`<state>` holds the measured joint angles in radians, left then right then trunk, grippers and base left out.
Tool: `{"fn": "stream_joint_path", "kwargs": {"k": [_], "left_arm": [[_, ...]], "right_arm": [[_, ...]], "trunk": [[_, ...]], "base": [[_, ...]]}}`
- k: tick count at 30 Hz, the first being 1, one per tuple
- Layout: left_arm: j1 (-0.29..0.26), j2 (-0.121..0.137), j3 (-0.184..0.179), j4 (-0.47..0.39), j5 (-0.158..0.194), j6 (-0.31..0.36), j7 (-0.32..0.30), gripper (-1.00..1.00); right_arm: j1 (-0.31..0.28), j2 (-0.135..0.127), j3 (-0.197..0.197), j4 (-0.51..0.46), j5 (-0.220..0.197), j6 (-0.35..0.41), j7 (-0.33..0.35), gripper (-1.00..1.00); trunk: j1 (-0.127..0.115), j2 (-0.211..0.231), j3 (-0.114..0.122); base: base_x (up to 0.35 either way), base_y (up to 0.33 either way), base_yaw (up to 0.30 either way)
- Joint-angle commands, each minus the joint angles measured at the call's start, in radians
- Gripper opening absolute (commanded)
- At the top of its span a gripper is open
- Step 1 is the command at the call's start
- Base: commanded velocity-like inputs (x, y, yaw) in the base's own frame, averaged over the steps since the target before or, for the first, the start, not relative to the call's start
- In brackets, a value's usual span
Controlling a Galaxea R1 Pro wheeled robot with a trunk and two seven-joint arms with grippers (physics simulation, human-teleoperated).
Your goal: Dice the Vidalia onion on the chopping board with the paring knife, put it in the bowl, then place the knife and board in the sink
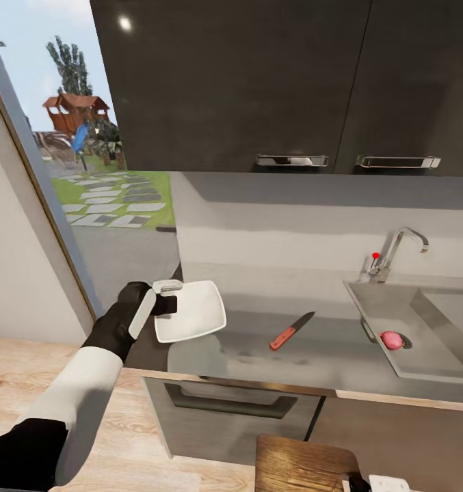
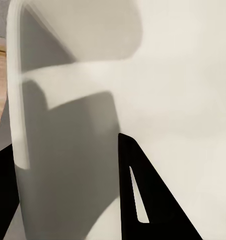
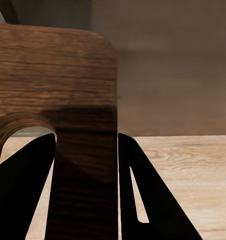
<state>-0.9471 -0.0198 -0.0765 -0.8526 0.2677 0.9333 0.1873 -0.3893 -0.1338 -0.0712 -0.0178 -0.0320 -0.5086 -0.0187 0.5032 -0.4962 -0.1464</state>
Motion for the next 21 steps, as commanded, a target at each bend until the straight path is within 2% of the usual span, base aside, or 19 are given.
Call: {"fn": "stream_joint_path", "kwargs": {"k": [1, 3, 9, 21], "left_arm": [[-0.001, 0.003, -0.002, -0.001, 0.013, 0.003, 0.009, -1.00], [0.001, 0.009, -0.002, -0.003, 0.010, 0.001, 0.009, -1.00], [0.001, 0.010, -0.002, -0.003, 0.010, 0.001, 0.009, -1.00], [0.001, 0.010, -0.002, -0.004, 0.010, 0.001, 0.009, -1.00]], "right_arm": [[-0.001, 0.000, -0.007, 0.001, -0.002, -0.004, 0.003, -1.00], [0.000, 0.011, -0.009, 0.002, -0.003, 0.007, 0.003, -1.00], [0.000, 0.013, -0.008, 0.002, -0.003, 0.007, 0.002, -1.00], [0.000, 0.013, -0.009, 0.001, -0.003, 0.074, 0.005, -1.00]], "trunk": [[0.000, -0.002, -0.002], [0.000, -0.002, -0.002], [0.000, -0.002, -0.002], [0.000, -0.002, -0.005]], "base": [[0.000, 0.000, 0.000], [0.000, 0.000, 0.000], [0.000, 0.000, 0.000], [0.000, 0.000, 0.000]]}}
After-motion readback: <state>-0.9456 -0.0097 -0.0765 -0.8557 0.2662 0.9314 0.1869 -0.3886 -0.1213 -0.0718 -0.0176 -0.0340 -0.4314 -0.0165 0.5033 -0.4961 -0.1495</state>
